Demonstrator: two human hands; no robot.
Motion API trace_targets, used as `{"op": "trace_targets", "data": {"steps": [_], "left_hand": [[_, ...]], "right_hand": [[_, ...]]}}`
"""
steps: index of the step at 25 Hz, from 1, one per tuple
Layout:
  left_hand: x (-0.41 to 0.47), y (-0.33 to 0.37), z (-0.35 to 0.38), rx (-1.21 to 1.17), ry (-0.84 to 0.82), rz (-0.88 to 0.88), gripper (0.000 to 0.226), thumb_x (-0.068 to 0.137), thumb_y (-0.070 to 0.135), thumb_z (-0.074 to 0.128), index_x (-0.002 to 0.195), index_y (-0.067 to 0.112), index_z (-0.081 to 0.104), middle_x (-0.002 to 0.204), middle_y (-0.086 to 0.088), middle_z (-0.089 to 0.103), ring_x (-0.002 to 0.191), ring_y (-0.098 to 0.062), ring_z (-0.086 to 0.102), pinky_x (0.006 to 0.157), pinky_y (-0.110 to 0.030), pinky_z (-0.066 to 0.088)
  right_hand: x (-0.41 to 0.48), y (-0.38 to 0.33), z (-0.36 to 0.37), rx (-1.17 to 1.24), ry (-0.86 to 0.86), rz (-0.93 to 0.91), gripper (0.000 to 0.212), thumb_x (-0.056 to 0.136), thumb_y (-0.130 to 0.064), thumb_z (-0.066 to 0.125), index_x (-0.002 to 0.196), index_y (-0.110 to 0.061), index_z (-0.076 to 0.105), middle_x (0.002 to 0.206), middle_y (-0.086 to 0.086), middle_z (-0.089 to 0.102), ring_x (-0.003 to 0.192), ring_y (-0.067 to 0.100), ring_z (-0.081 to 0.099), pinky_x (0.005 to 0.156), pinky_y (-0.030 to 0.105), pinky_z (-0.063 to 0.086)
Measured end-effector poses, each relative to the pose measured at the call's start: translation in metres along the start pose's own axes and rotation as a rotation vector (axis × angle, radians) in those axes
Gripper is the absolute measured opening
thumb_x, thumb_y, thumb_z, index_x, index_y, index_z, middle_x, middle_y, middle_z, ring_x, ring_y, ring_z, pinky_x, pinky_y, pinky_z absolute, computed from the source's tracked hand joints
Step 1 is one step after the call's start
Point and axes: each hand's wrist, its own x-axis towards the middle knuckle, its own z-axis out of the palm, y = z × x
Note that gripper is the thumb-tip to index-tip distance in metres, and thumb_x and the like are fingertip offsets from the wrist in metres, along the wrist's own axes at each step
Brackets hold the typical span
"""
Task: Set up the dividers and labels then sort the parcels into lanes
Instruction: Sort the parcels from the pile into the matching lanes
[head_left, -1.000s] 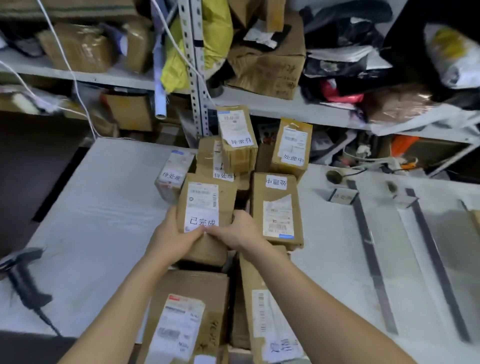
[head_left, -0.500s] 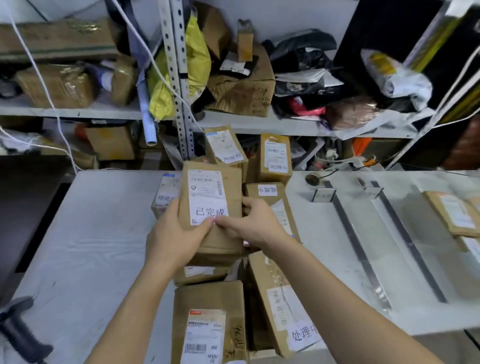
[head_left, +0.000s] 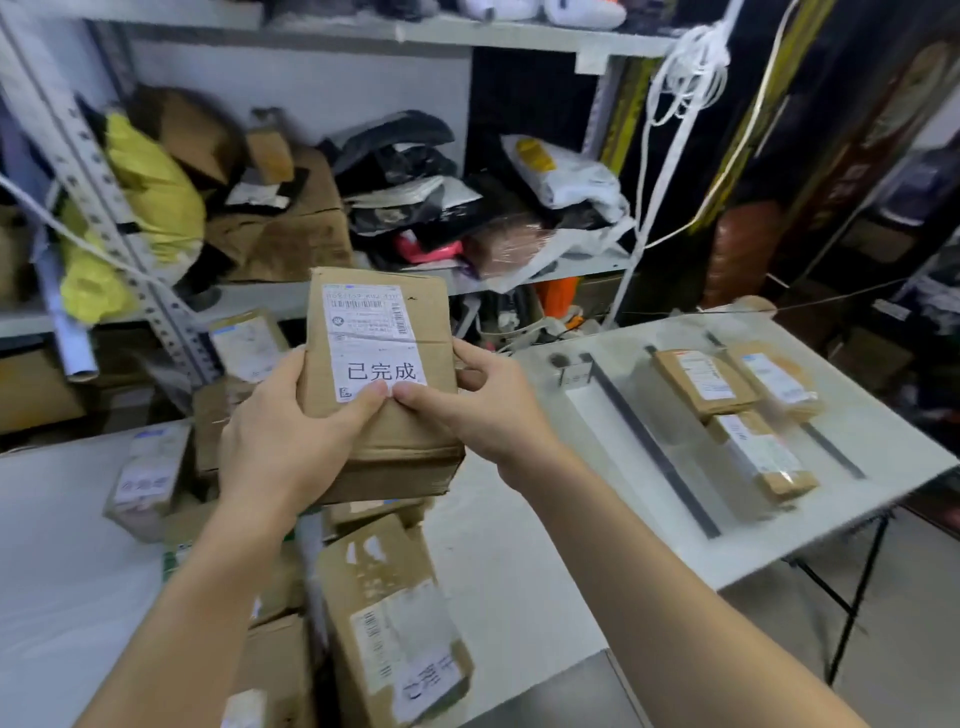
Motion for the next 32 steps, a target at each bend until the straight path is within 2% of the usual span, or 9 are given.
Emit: {"op": "trace_targets", "data": {"steps": [4, 9, 12, 14, 19, 22, 25, 27, 32], "left_hand": [[-0.022, 0.067, 0.080, -0.010, -0.089, 0.046, 0.056, 0.072, 0.076, 0.063, 0.121, 0.049, 0.054, 0.110, 0.019, 0.067, 0.107, -0.021, 0.063, 0.094, -0.050, 0.052], [-0.042, 0.145, 0.196, -0.157, -0.189, 0.051, 0.054, 0.072, 0.066, 0.073, 0.121, 0.052, 0.056, 0.114, 0.021, 0.068, 0.109, -0.015, 0.065, 0.092, -0.047, 0.056], [-0.047, 0.190, 0.260, -0.298, -0.295, 0.029, 0.035, 0.090, 0.036, 0.073, 0.122, 0.041, 0.060, 0.118, 0.016, 0.069, 0.109, -0.011, 0.065, 0.089, -0.035, 0.055], [-0.047, 0.215, 0.303, -0.351, -0.364, 0.018, 0.036, 0.095, 0.027, 0.069, 0.130, 0.034, 0.062, 0.117, 0.014, 0.070, 0.107, -0.010, 0.067, 0.082, -0.029, 0.053], [-0.021, 0.243, 0.399, -0.445, -0.471, -0.044, 0.042, 0.096, 0.029, 0.068, 0.137, 0.033, 0.058, 0.123, 0.010, 0.070, 0.108, -0.012, 0.068, 0.079, -0.026, 0.056], [-0.001, 0.249, 0.456, -0.470, -0.504, -0.064, 0.051, 0.092, 0.036, 0.072, 0.140, 0.035, 0.054, 0.123, 0.010, 0.069, 0.106, -0.011, 0.069, 0.076, -0.027, 0.059], [0.024, 0.249, 0.508, -0.441, -0.526, -0.101, 0.069, 0.077, 0.057, 0.074, 0.140, 0.046, 0.050, 0.125, 0.013, 0.068, 0.108, -0.014, 0.068, 0.086, -0.041, 0.061], [0.034, 0.246, 0.535, -0.420, -0.527, -0.124, 0.072, 0.069, 0.065, 0.071, 0.137, 0.052, 0.050, 0.123, 0.017, 0.068, 0.108, -0.014, 0.068, 0.087, -0.043, 0.061], [0.050, 0.246, 0.585, -0.391, -0.520, -0.196, 0.059, 0.089, 0.043, 0.070, 0.144, 0.045, 0.047, 0.131, 0.016, 0.064, 0.115, -0.012, 0.064, 0.092, -0.041, 0.060]], "right_hand": [[-0.013, 0.011, -0.108, 0.032, 0.056, -0.056, 0.051, 0.072, -0.027, 0.089, 0.120, -0.031, 0.072, 0.108, -0.008, 0.078, 0.099, 0.011, 0.075, 0.091, 0.040, 0.061], [-0.022, 0.030, -0.254, 0.016, 0.128, -0.068, 0.051, 0.068, -0.035, 0.091, 0.114, -0.040, 0.072, 0.106, -0.012, 0.078, 0.098, 0.007, 0.074, 0.089, 0.039, 0.061], [-0.021, 0.037, -0.331, 0.034, 0.172, -0.053, 0.056, 0.069, -0.029, 0.091, 0.121, -0.035, 0.070, 0.109, -0.009, 0.078, 0.099, 0.009, 0.074, 0.091, 0.039, 0.061], [-0.013, 0.039, -0.377, 0.003, 0.197, -0.035, 0.058, 0.071, -0.027, 0.091, 0.124, -0.034, 0.069, 0.109, -0.010, 0.078, 0.098, 0.007, 0.074, 0.091, 0.039, 0.061], [0.027, 0.054, -0.466, -0.071, 0.213, 0.028, 0.044, 0.077, -0.026, 0.088, 0.109, -0.046, 0.066, 0.105, -0.011, 0.078, 0.096, 0.009, 0.075, 0.083, 0.034, 0.062], [0.058, 0.077, -0.506, -0.133, 0.252, 0.077, 0.053, 0.077, -0.031, 0.087, 0.125, -0.039, 0.066, 0.106, -0.010, 0.078, 0.094, 0.009, 0.075, 0.083, 0.035, 0.063], [0.098, 0.100, -0.539, -0.196, 0.231, 0.153, 0.068, 0.078, -0.034, 0.087, 0.139, -0.035, 0.059, 0.114, -0.007, 0.076, 0.097, 0.011, 0.075, 0.085, 0.037, 0.063], [0.121, 0.113, -0.558, -0.220, 0.209, 0.208, 0.074, 0.077, -0.036, 0.088, 0.143, -0.034, 0.054, 0.120, -0.007, 0.074, 0.099, 0.011, 0.073, 0.082, 0.034, 0.063], [0.169, 0.149, -0.592, -0.185, 0.120, 0.289, 0.058, 0.081, -0.025, 0.086, 0.126, -0.046, 0.055, 0.102, -0.018, 0.073, 0.085, 0.000, 0.073, 0.069, 0.021, 0.059]]}}
